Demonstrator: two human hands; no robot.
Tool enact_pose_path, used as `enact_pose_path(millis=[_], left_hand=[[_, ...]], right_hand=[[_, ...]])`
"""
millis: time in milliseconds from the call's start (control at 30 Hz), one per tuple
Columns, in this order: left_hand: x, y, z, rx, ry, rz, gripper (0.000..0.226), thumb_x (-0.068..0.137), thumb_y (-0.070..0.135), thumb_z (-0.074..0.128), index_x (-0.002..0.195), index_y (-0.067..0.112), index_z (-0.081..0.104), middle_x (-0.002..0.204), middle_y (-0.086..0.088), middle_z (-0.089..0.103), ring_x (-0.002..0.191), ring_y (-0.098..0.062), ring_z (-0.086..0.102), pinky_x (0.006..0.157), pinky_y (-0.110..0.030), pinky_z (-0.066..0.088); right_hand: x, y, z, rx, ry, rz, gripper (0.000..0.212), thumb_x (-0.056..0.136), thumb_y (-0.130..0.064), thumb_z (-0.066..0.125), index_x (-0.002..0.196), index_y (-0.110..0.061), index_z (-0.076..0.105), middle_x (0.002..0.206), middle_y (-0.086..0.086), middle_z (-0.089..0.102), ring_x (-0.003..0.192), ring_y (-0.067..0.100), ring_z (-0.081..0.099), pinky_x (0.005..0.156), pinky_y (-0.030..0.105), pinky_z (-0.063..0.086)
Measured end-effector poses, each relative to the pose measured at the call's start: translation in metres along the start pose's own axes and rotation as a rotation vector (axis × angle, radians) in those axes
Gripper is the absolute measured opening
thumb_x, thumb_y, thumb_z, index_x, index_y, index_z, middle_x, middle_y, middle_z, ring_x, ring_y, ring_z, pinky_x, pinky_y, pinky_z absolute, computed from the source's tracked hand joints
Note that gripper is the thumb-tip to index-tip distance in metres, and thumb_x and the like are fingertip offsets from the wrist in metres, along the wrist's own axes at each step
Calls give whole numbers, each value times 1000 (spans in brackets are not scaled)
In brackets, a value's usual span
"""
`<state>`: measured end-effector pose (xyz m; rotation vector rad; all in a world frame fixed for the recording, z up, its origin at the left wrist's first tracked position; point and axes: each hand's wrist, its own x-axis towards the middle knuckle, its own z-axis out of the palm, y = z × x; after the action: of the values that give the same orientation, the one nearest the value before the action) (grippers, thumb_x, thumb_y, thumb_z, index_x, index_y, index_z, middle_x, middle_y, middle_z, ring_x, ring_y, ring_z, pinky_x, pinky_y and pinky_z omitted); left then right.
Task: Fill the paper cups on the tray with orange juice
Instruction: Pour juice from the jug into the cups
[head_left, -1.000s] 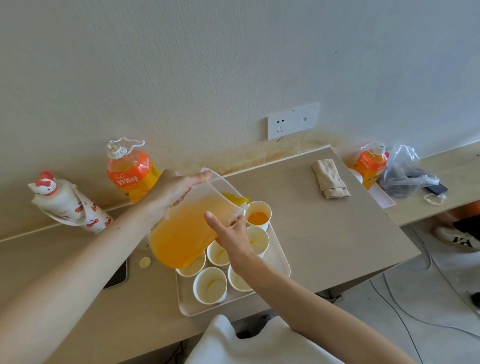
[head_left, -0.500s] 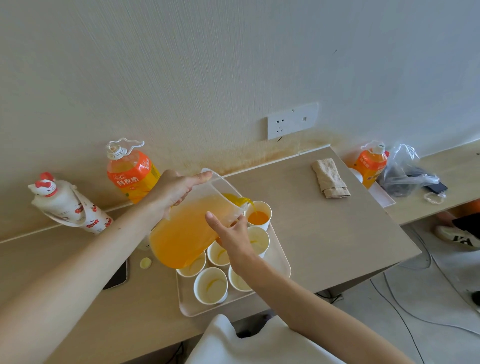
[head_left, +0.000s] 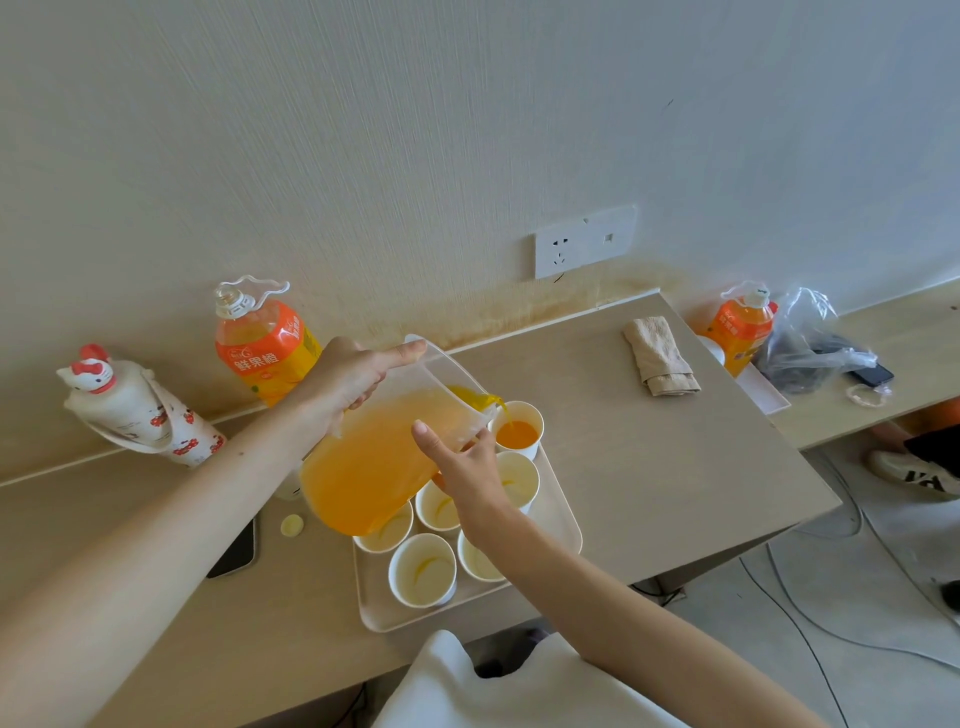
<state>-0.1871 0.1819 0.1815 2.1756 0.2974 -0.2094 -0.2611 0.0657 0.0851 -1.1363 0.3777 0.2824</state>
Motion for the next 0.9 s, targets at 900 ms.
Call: enact_pose_path(millis=[900], left_hand=[[-2, -1, 0, 3, 3, -15, 60, 76, 54, 72, 48, 17, 34, 38, 4, 31, 44, -15, 26, 55, -31, 29]], right_hand=[[0, 1, -1, 26, -14, 11, 78, 76, -36, 81, 137, -20, 34, 122, 0, 60, 103, 8, 61, 71, 19, 48]])
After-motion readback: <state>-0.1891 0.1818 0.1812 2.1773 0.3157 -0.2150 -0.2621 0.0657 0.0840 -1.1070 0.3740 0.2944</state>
